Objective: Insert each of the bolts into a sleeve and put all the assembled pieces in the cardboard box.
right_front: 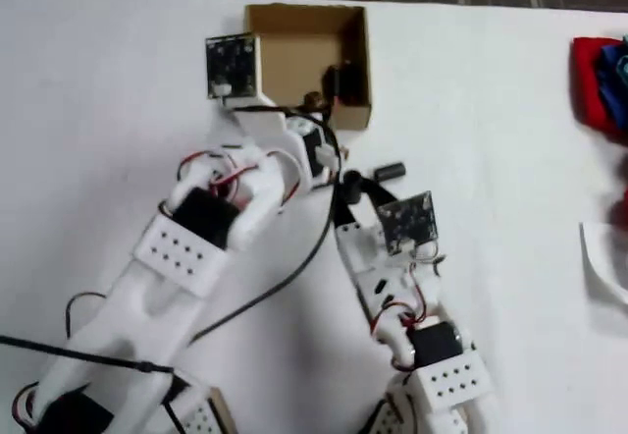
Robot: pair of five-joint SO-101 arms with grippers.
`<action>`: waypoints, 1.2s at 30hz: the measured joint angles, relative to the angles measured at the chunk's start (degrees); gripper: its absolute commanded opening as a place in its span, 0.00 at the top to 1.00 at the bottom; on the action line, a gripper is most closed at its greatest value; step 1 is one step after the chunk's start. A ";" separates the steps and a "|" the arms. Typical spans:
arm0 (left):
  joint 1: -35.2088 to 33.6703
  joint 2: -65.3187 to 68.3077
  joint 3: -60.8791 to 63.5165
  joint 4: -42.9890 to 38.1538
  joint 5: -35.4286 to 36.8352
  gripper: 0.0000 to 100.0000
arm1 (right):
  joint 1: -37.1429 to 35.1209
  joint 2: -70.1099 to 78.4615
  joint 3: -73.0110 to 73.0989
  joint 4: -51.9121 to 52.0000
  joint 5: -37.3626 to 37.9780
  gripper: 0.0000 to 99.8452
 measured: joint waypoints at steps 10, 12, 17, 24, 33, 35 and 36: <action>2.99 0.00 0.00 -2.81 0.00 0.97 | 0.18 0.00 0.00 0.00 -0.18 0.98; 4.66 0.09 0.00 -2.81 0.00 0.97 | 0.35 0.00 0.00 0.00 -0.18 0.98; 6.33 0.18 0.00 -2.81 0.00 0.97 | 0.26 0.00 0.00 0.00 -0.18 0.98; 6.24 0.18 1.85 -2.90 -2.11 0.97 | 0.26 0.09 0.00 0.00 -0.18 0.98; 6.15 0.18 3.60 -2.90 -3.16 0.97 | 0.53 0.09 0.00 0.00 -0.18 0.98; 6.15 0.26 3.60 -2.90 -3.52 0.97 | 0.53 0.09 0.00 0.00 -0.18 0.98; 6.15 0.26 3.60 -2.90 -4.40 0.97 | 0.53 0.09 0.00 0.00 -0.18 0.98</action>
